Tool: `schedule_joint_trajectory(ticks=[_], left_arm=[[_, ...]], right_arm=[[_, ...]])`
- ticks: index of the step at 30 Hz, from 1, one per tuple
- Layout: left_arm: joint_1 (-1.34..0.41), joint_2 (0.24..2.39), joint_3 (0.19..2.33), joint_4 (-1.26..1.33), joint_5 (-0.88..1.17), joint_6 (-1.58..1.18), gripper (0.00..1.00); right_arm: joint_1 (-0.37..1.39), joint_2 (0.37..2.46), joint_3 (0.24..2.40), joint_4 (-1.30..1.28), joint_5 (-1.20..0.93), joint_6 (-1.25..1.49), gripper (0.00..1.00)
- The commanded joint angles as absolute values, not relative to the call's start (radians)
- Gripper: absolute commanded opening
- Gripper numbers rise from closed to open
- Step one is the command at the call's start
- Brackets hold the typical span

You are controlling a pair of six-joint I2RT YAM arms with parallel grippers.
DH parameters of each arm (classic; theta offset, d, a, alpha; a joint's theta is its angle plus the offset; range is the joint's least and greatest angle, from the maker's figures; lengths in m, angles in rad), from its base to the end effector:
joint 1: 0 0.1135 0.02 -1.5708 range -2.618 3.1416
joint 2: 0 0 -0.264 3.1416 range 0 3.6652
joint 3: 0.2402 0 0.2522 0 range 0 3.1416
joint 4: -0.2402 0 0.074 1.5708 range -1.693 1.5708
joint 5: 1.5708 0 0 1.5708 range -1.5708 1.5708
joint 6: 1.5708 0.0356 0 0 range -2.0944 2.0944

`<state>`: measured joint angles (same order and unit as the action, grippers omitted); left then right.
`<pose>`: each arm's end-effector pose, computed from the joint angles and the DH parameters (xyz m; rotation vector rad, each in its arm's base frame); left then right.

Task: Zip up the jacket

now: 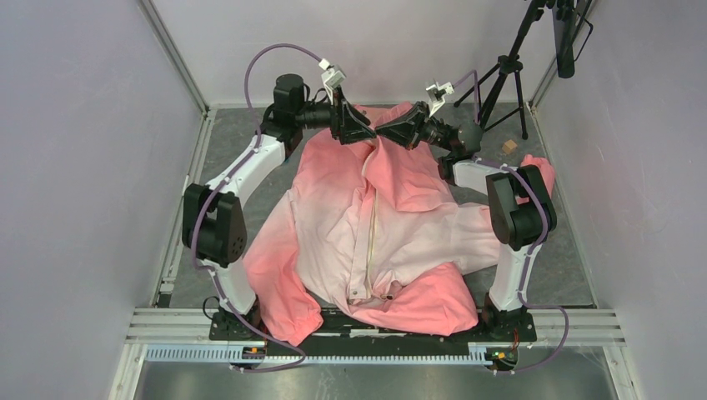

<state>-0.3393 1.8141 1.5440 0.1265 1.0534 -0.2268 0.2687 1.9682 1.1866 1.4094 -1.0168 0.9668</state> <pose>0.3917 -0.1711 0.3491 0.9084 1.5767 -1.3005 0.3905 0.1389 0.2814 -0.6556 1.2569 1.5218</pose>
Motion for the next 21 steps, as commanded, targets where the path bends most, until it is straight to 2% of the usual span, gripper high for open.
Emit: schedule_joint_trajectory(ticks=[1,6,14,18,21], left_arm=[[-0.325,1.815,1.604,0.127,1.143,-0.185,0.76],[-0.318,1.821,1.609,0.101,1.132,-0.161,0.65],[-0.320,1.832,1.639,-0.037,1.073,-0.052,0.65],[-0.322,1.835,1.646,-0.051,1.057,-0.046,0.59],[-0.330,1.838,1.649,-0.051,1.048,-0.046,0.51]], right_arm=[[0.276,1.936,1.218,1.442,-1.026,0.956,0.00],[0.276,1.937,1.220,1.443,-1.026,0.956,0.00],[0.276,1.940,1.221,1.450,-1.026,0.961,0.00],[0.278,1.942,1.223,1.450,-1.028,0.962,0.00],[0.280,1.941,1.225,1.450,-1.029,0.962,0.00]])
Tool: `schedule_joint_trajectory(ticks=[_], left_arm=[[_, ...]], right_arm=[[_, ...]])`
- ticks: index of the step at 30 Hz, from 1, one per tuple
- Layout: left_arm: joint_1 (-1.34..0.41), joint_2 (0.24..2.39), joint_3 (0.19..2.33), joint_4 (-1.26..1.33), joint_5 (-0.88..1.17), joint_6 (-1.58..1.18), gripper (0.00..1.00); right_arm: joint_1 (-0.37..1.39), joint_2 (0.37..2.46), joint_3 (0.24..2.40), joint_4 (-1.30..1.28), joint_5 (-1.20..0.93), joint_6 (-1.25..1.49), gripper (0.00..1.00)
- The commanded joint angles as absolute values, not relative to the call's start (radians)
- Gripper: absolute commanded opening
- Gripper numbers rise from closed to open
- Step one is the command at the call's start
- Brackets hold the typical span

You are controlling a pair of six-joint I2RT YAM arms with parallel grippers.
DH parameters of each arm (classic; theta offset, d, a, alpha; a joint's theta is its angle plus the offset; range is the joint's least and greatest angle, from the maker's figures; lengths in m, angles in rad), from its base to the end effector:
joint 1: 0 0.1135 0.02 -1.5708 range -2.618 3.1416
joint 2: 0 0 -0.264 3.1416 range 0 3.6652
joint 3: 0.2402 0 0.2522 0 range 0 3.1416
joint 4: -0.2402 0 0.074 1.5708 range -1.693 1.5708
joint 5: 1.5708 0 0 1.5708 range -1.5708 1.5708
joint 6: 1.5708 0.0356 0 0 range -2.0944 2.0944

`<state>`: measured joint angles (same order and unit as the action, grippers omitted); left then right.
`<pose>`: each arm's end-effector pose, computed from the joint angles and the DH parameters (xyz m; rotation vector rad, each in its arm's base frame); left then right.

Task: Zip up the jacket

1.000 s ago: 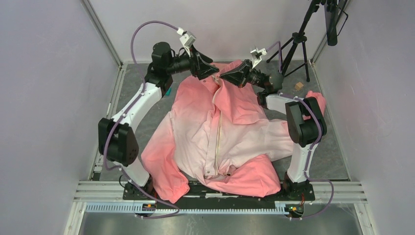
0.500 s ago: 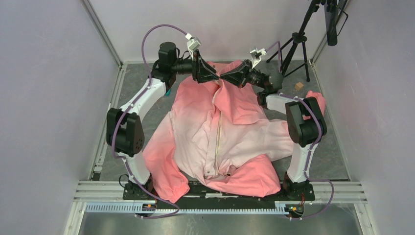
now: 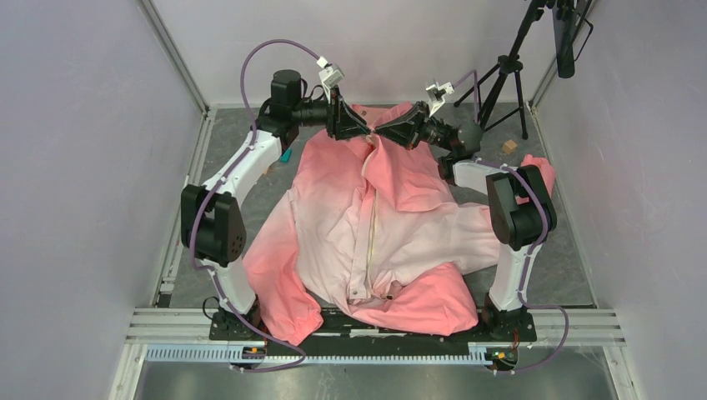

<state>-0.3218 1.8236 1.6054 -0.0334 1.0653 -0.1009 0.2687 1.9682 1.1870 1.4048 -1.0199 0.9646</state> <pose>0.3948 -0.1645 0.3519 0.9581 1.6012 -1.2542 0.3907 0.1390 0.2811 -0.6580 1.2605 1.5223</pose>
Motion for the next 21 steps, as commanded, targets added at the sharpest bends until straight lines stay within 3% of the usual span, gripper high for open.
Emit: schedule_joint_trajectory(ticks=[1,8,14,21], left_arm=[[-0.332,1.839,1.651,-0.051,1.048,-0.045,0.49],[-0.340,1.840,1.658,-0.088,1.021,-0.017,0.47],[-0.345,1.838,1.663,-0.108,1.009,-0.002,0.37],[-0.346,1.814,1.654,-0.118,0.983,0.025,0.03]], right_arm=[[0.279,1.940,1.224,1.450,-1.029,0.962,0.00],[0.281,1.936,1.223,1.450,-1.029,0.960,0.00],[0.282,1.936,1.221,1.449,-1.029,0.961,0.00],[0.282,1.922,1.212,1.407,-1.017,0.929,0.00]])
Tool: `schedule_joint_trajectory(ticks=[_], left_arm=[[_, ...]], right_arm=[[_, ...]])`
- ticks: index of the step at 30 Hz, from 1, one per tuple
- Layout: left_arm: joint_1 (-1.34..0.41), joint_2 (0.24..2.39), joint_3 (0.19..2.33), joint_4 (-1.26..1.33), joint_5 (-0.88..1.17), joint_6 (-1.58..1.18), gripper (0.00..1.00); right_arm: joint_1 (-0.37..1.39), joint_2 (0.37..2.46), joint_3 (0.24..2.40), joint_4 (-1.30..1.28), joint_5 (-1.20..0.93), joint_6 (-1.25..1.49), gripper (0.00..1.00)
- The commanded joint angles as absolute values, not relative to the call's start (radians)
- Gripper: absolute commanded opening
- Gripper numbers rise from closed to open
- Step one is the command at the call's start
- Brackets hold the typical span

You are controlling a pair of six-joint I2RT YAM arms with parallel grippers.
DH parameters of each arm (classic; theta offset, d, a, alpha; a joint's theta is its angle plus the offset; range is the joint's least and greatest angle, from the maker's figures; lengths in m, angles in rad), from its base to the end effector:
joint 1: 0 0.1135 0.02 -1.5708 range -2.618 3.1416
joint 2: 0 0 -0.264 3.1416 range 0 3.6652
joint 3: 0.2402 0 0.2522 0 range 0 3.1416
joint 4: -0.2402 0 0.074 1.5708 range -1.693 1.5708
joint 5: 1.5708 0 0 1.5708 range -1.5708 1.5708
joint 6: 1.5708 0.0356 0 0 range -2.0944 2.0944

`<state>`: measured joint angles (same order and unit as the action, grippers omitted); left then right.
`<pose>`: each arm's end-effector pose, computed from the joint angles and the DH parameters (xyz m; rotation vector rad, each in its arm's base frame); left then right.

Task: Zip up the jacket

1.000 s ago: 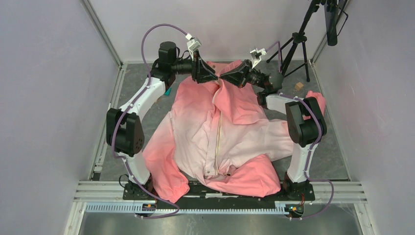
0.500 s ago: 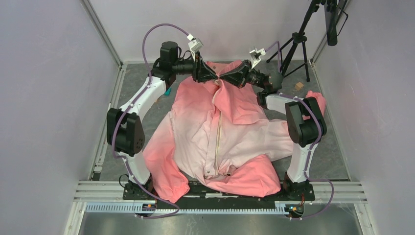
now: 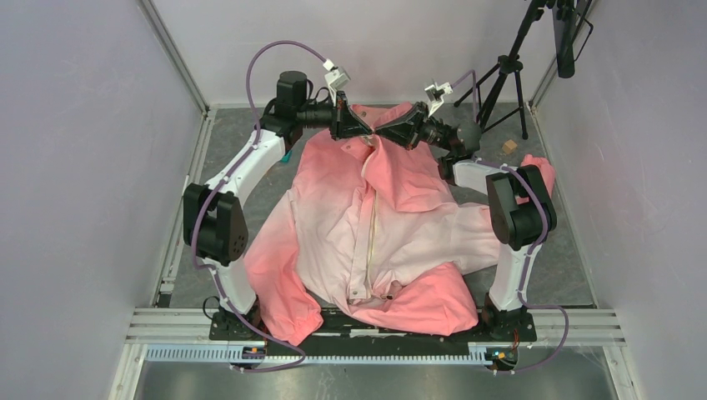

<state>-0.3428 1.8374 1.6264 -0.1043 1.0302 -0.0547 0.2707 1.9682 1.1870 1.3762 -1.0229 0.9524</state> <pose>0.3942 -0.1731 0.3469 0.9701 1.6413 -1.2313 0.3918 0.1403 0.2789 -0.6552 1.2818 1.5245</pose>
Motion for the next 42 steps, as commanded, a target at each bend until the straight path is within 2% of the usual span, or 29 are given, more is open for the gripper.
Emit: schedule_joint_trajectory(ticks=[1,2,4,6,9,12,14,20,25,42], left_arm=[[-0.346,1.808,1.651,-0.118,0.963,0.017,0.02],[-0.346,1.804,1.652,-0.121,0.944,0.010,0.02],[-0.346,1.790,1.651,-0.128,0.862,-0.053,0.02],[-0.346,1.774,1.652,-0.149,0.807,-0.069,0.02],[-0.346,1.747,1.642,-0.163,0.742,-0.095,0.02],[-0.346,1.734,1.632,-0.151,0.728,-0.127,0.02],[-0.346,1.738,1.639,-0.151,0.727,-0.160,0.02],[-0.347,1.743,1.663,-0.195,0.721,-0.189,0.02],[-0.348,1.783,1.745,-0.299,0.730,-0.206,0.02],[-0.352,1.785,1.748,-0.301,0.744,-0.221,0.02]], right_arm=[[0.280,1.914,1.210,1.376,-1.008,0.913,0.00],[0.281,1.904,1.206,1.321,-0.992,0.887,0.01],[0.277,1.865,1.188,1.180,-0.940,0.812,0.20],[0.264,1.800,1.142,1.011,-0.860,0.716,0.36],[0.255,1.688,1.111,0.686,-0.710,0.527,0.44],[0.293,1.613,1.137,0.490,-0.622,0.451,0.41],[0.333,1.590,1.131,0.461,-0.608,0.464,0.43],[0.429,1.601,1.096,0.587,-0.635,0.589,0.45],[0.430,1.658,1.149,0.531,-0.640,0.580,0.46],[0.433,1.742,1.195,0.646,-0.631,0.648,0.47]])
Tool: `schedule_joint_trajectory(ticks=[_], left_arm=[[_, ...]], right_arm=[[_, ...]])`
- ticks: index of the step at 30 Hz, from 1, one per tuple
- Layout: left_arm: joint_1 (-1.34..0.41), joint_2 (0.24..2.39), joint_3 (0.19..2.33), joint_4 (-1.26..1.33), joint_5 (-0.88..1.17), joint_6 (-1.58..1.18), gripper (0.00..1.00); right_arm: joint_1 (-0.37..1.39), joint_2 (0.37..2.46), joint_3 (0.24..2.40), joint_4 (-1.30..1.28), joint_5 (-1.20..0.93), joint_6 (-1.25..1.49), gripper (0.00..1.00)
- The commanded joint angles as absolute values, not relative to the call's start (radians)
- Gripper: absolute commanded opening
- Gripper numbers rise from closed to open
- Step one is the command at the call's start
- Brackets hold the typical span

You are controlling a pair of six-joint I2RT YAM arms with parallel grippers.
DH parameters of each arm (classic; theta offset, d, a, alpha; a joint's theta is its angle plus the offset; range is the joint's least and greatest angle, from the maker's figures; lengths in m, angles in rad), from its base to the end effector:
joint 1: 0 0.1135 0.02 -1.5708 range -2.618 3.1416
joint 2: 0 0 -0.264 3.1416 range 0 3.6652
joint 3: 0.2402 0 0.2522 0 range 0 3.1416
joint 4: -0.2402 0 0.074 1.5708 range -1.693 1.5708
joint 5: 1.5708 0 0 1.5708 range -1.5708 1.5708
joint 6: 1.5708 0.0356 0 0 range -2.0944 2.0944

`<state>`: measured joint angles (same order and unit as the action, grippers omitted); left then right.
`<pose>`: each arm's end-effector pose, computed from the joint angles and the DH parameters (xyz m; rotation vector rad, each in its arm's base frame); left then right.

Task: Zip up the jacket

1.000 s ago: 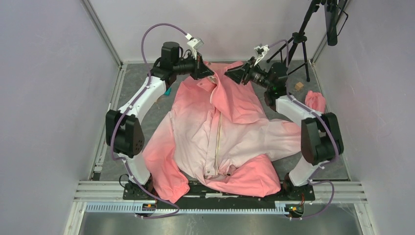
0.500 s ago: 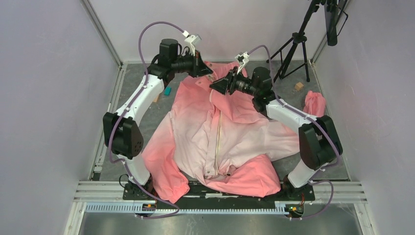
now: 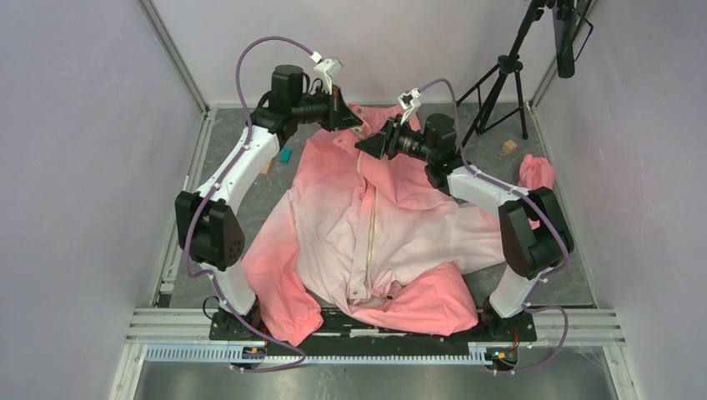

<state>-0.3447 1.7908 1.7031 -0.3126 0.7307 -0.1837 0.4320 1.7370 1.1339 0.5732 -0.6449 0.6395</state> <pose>0.3867 -0.1641 0.3703 0.6499 1.9051 -1.0582 0.3560 0.1877 0.2813 -0.3681 1.7288 1.3161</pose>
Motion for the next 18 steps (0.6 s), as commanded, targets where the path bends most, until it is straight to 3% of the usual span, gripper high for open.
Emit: schedule_joint_trajectory(ticks=[1,11,18], left_arm=[[-0.354,1.788,1.750,-0.301,0.745,-0.222,0.02],[-0.359,1.789,1.759,-0.324,0.738,-0.216,0.02],[-0.360,1.792,1.767,-0.352,0.723,-0.216,0.02]], right_arm=[[0.433,1.746,1.198,0.652,-0.634,0.653,0.46],[0.437,1.770,1.240,0.649,-0.619,0.660,0.39],[0.443,1.784,1.273,0.614,-0.592,0.649,0.16]])
